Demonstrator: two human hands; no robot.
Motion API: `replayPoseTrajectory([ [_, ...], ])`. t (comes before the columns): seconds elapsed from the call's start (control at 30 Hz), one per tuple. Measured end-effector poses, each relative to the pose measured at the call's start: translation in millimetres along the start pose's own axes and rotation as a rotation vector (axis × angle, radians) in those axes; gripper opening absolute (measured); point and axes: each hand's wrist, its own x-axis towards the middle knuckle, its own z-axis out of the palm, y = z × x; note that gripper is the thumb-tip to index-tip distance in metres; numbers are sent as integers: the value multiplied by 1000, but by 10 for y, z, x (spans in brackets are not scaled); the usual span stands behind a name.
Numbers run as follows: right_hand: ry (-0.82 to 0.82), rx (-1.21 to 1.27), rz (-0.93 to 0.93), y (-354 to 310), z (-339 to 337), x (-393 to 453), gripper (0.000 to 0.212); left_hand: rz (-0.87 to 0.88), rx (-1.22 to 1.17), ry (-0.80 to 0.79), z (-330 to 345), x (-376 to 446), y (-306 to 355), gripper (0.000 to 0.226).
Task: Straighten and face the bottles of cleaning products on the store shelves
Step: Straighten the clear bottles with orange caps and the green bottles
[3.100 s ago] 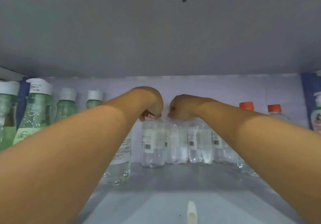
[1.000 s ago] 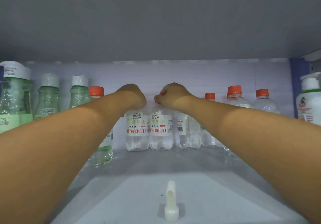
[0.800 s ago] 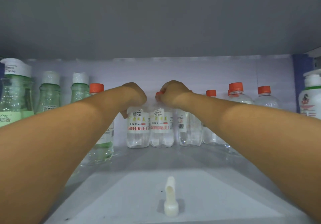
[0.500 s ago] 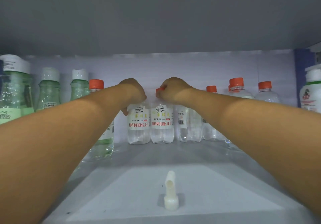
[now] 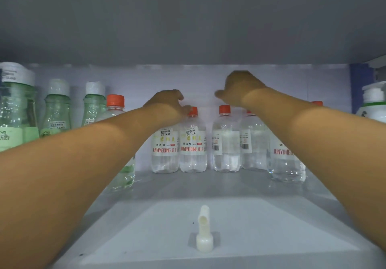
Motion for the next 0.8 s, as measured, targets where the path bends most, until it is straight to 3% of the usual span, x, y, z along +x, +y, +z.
replayPoseTrajectory([
  [0.13, -233, 1, 42, 39, 193, -60, 46, 109, 44, -73, 150, 62, -16, 59],
  [0.3, -228, 68, -27, -27, 256, -40, 38, 119, 76, -66, 194, 84, -39, 56],
  [0.47, -357, 269, 1, 0, 228, -85, 28, 113, 76, -59, 180, 88, -40, 56],
  [0.53, -329, 314, 10, 3, 248, -60, 22, 112, 61, -64, 169, 80, -55, 56],
  [0.67, -221, 123, 18, 1, 299, -6, 48, 103, 7, -44, 144, 72, -76, 59],
  [0.8, -277, 208, 17, 32, 260, -1, 33, 44, -21, -9, 75, 74, -97, 63],
])
